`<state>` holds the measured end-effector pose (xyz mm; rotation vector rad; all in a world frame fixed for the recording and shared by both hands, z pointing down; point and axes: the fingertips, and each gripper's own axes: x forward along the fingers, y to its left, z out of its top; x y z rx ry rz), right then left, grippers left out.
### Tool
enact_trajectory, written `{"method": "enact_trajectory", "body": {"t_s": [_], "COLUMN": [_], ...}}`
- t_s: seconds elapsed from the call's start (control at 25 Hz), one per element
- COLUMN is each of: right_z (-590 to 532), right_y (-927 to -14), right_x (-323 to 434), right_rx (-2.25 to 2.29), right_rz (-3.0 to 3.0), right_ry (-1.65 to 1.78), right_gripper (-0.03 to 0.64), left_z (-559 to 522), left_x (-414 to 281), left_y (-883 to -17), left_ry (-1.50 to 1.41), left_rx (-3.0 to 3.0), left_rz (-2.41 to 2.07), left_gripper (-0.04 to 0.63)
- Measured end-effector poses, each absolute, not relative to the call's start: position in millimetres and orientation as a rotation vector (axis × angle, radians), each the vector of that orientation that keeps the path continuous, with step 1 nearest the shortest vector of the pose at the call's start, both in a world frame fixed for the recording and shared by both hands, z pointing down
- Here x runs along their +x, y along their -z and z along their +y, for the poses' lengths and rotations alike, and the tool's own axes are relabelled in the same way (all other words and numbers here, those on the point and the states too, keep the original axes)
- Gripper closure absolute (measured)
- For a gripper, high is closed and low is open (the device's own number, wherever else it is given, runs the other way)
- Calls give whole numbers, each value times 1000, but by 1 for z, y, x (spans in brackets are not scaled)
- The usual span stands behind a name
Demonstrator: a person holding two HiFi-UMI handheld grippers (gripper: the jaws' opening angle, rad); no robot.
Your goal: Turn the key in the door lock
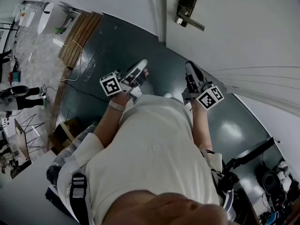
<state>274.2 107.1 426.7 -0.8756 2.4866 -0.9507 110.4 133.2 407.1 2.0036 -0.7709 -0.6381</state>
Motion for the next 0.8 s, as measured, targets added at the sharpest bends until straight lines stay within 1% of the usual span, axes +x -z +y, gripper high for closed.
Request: {"method": "enact_trajectory", "body": {"t_s": [0.28, 0.36, 0.52, 0.68, 0.8], "right_z": [119, 78, -35, -64, -72], "right_y": [-460, -451, -433, -435, -429], "right_x": [280, 251, 171, 143, 131], "right_rx": [-963, -1002, -1103, -1205, -1284], "right_rz": [2465, 2485, 2488, 2493, 2571], "right_ry": [934, 925, 919, 876, 771], "right_gripper": [588, 588, 588, 588, 588], "left_z": [134, 91, -21, -48, -58], "left_x": [109, 77, -11, -44, -56], "left_y": [-436, -429, -414, -422, -421], "left_ry": [611, 604, 594, 566, 557], "left_rx": [2016, 2004, 1988, 1990, 1976], "left_rz": [-696, -672, -623, -585, -551], "left_gripper": [588, 588, 588, 588, 588]}}
